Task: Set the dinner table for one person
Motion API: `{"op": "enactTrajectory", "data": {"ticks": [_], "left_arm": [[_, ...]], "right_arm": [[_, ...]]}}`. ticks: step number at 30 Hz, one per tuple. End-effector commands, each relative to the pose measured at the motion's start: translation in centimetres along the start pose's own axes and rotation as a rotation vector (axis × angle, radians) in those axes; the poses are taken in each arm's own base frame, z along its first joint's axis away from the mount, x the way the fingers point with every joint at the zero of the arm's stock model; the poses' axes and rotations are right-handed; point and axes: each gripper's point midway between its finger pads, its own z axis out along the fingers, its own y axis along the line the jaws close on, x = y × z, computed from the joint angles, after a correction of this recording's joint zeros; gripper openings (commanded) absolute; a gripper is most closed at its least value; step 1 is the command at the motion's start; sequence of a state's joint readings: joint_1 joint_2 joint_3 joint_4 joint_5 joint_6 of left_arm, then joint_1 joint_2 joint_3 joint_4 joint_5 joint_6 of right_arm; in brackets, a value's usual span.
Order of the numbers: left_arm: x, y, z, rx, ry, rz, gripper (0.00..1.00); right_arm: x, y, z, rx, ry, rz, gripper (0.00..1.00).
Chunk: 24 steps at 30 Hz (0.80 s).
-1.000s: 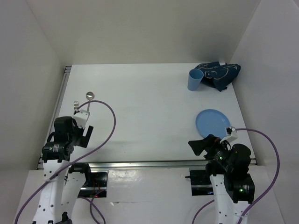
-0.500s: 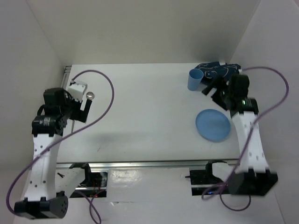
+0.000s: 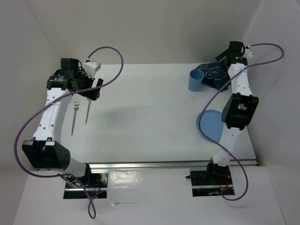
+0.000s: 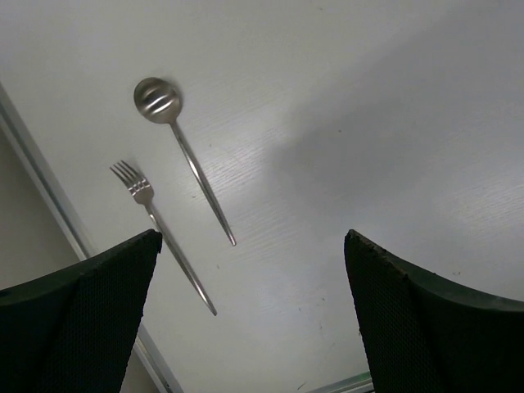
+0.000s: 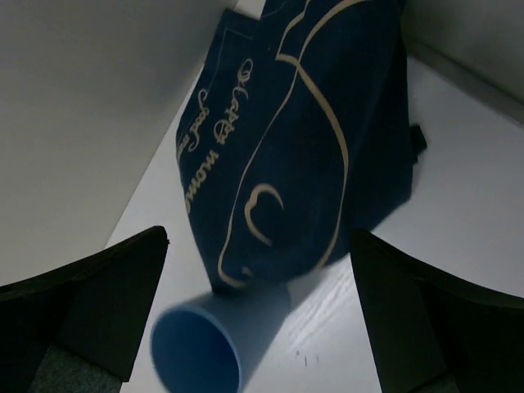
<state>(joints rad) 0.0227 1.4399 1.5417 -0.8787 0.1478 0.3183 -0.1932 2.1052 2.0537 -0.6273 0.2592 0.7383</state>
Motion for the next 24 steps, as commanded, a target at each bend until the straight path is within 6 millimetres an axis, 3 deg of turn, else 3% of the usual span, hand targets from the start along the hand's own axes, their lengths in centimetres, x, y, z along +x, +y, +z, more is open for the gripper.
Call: {"op": "enactTrajectory", "data": {"ticks": [1, 2, 5, 8, 9, 11, 12, 13, 17, 19, 21, 22, 23, 24], "left_arm": [[-1.3, -0.5, 1.0, 0.079, 0.008, 0.022, 0.99], [-1.3, -0.5, 1.2, 0.084, 0.019, 0.02, 0.99], [-2.0, 0.2, 2.1, 0.079, 0.034, 0.018, 0.99], [-2.4, 0.4, 2.4, 0.08, 0.037, 0.017, 0.99], [-2.3, 0.2, 2.5, 0.098, 0.044, 0.014, 0.99], [-2.6, 0.0, 2.2, 0.105, 0.037, 0.014, 0.99], [-2.8, -0.4, 2.2, 0.127, 0.028, 0.013, 0.99], [-3.1, -0.5, 1.7, 0.13, 0.01, 0.016, 0.99], [-3.8, -0.7, 0.0, 0.121, -0.035, 0.027, 0.99], [-4.0, -0.6, -0.8, 0.102, -0.054, 0.024, 0.99], [-4.2, -0.6, -1.8, 0.075, -0.084, 0.018, 0.99], [-4.6, -0.4, -2.4, 0.058, -0.103, 0.009, 0.99], [-4.0, -0.7, -2.5, 0.061, -0.096, -0.002, 0.99], [-4.5, -0.6, -3.0, 0.048, -0.129, -0.003, 0.99]], "right_arm": [[0.0, 1.1, 2.8, 0.015, -0.006, 0.067, 1.0], [1.7, 0.2, 4.9, 0.045, 0.023, 0.066, 1.0], [3.8, -0.8, 7.7, 0.082, 0.04, 0.113, 1.0], [5.1, -1.1, 9.0, 0.05, 0.05, 0.08, 0.82], [4.6, -0.7, 9.1, 0.025, 0.027, 0.064, 0.59], [4.1, -1.5, 8.7, 0.053, -0.009, 0.054, 0.23], [2.2, -0.8, 7.7, 0.03, -0.062, 0.032, 0.08], [1.1, -0.5, 7.2, 0.018, -0.101, 0.001, 0.0], [-3.8, 2.5, 3.1, 0.014, -0.337, -0.225, 0.0], [-6.6, 6.0, -1.2, -0.028, -0.479, -0.341, 0.0], [-7.8, 7.2, -4.3, -0.009, -0.571, -0.384, 0.0], [-10.6, 9.1, -8.6, -0.047, -0.699, -0.397, 0.0], [-9.6, 10.1, -10.4, -0.051, -0.734, -0.423, 0.0], [-10.1, 11.0, -12.6, -0.07, -0.785, -0.435, 0.0]]}}
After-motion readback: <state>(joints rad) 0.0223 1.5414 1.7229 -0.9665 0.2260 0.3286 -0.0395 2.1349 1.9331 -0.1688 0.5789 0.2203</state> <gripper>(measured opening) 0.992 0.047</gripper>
